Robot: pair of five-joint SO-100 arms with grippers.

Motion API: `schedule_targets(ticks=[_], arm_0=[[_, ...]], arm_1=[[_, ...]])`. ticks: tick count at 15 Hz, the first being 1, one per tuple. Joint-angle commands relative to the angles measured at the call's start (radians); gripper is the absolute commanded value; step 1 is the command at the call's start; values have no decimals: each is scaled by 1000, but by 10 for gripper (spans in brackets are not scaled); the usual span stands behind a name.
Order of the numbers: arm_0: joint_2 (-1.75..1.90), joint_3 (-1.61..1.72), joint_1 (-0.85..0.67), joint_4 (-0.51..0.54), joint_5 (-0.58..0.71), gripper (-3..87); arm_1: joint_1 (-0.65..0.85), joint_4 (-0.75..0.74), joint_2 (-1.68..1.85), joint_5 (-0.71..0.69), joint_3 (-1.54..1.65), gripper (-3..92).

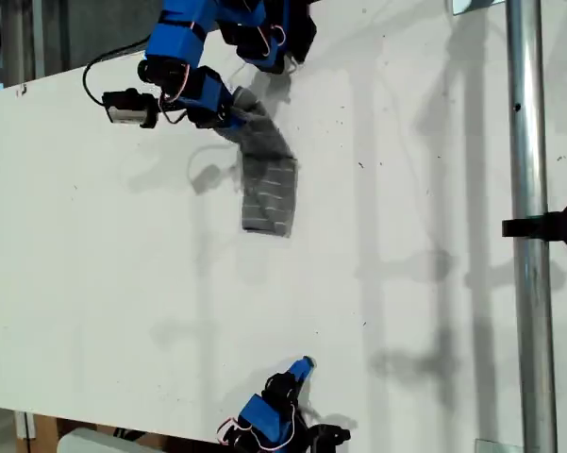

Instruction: Grasp corners of a towel and fold twice.

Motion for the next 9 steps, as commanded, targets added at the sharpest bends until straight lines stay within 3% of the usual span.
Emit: schedule_targets(ticks=[1, 5, 7, 8, 9], arm_0=[[5, 5, -15, -3, 6, -27], [5, 5, -3, 0, -14, -26], [5, 5, -8, 2, -17, -25], [5, 5, -8, 2, -23, -25], [5, 5, -11, 2, -32, -25]], arm_1=[[-55, -202, -198, -3, -91, -2], [-104, -448, -726, -71, -344, 2], [-114, -578, -761, -129, -385, 261], [-103, -629, -709, -140, -393, 299], [-77, -683, -641, -196, -408, 482]])
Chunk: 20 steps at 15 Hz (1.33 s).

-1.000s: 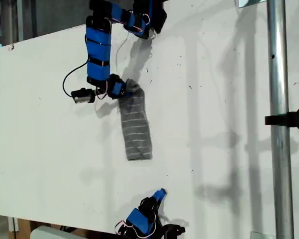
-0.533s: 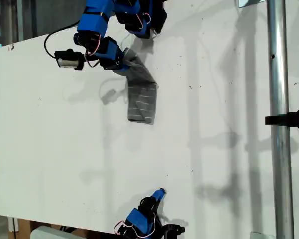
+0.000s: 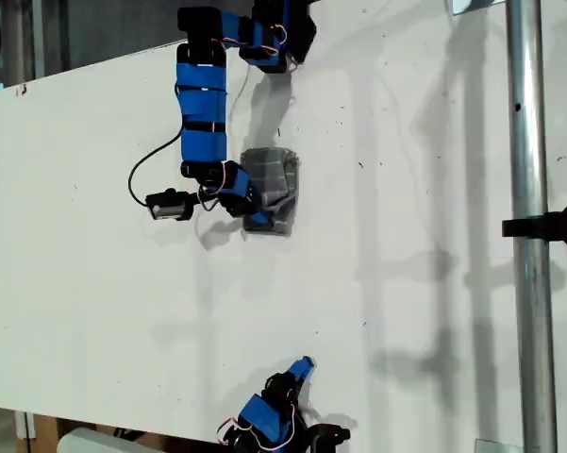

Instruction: Grasp corners of a towel and fold twice.

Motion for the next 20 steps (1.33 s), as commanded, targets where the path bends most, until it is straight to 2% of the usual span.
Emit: schedule_targets(ticks=[1, 4, 6, 7, 8, 9, 10, 12, 14, 16, 20], arm_0=[[5, 3, -15, 2, -21, -20], [5, 3, -38, 2, 6, -3], [5, 3, -52, 2, 34, -3], [5, 3, -60, 2, 138, -3], [5, 3, -61, 2, 339, -3], [5, 3, -58, 0, 621, -3], [5, 9, -54, -15, 798, -3], [5, 9, -55, -12, 775, -4], [5, 9, -55, -12, 773, -4], [5, 9, -57, -12, 773, -4], [5, 9, -58, -12, 773, -4]], arm_1=[[55, -67, 207, -78, -118, 458], [155, -135, 637, -164, -54, 215], [242, -51, 910, -150, 130, 115], [267, -12, 1063, -140, 281, 19], [279, 18, 1226, -94, 459, -3], [278, 40, 1396, -37, 643, -3], [253, 38, 1577, 23, 836, -3], [218, 103, 1954, 155, 1184, -3], [196, 152, 1960, 238, 1331, -3], [186, 225, 1959, 308, 1396, 14], [178, 224, 1956, 310, 1391, 25]])
